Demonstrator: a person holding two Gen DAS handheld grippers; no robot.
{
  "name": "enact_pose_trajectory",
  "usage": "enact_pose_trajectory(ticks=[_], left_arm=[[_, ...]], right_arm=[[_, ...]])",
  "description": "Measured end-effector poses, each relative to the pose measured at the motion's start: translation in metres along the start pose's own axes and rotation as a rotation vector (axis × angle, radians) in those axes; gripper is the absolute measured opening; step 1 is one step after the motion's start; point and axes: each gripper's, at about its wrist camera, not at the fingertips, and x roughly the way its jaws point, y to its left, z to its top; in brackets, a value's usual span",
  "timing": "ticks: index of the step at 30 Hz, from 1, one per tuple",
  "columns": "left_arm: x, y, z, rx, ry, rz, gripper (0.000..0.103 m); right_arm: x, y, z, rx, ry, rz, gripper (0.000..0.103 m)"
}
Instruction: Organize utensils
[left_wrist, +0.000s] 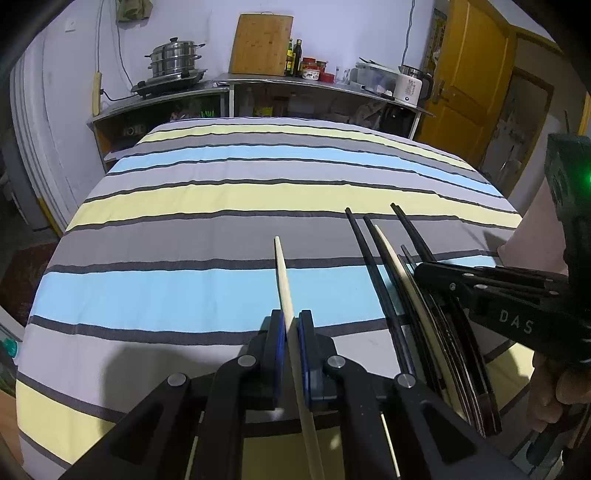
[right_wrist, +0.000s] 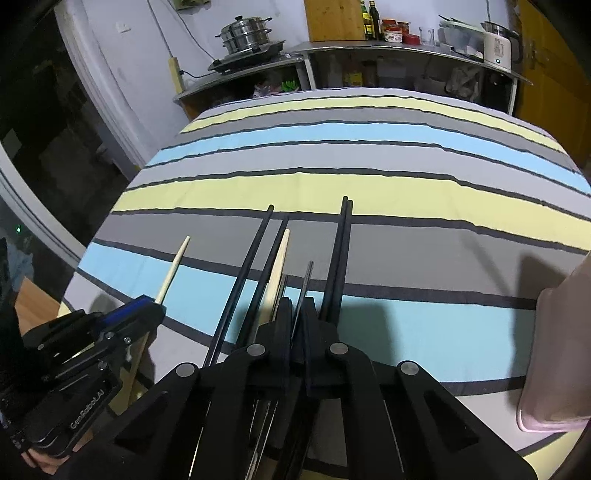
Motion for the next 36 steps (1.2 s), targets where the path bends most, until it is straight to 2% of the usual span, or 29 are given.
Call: enact_pose_trajectory(ticks=[7, 15, 20, 25, 36], left_arm=[[0.009, -0.009, 0.012, 0.063, 0.032, 0.016, 0.008], [0.015, 0.002, 0.023, 0.004, 0.053, -0.044, 0.006], [-0.004, 0.006, 0.027, -0.037, 0.005, -0.094, 0.006], [-0.027, 0.004, 0.034, -0.038, -0.041, -0.120, 0.006], [-0.060, 0.010, 0.038, -0.072, -0.085, -0.144, 0.006]], right_arm=[[0.006, 0.005, 0.006, -0.018, 0.019, -0.030, 0.005], [0.002, 0.002, 0.008, 0.004, 0.025, -0.004, 0.005], [-0.017, 0.003, 0.008, 0.018, -0.020, 0.021, 0.005], [-0.039, 0.007, 0.011, 0.010, -0.065, 0.041, 0.005], [-0.060, 0.011, 0.008, 0.012, -0.096, 0.062, 0.005]])
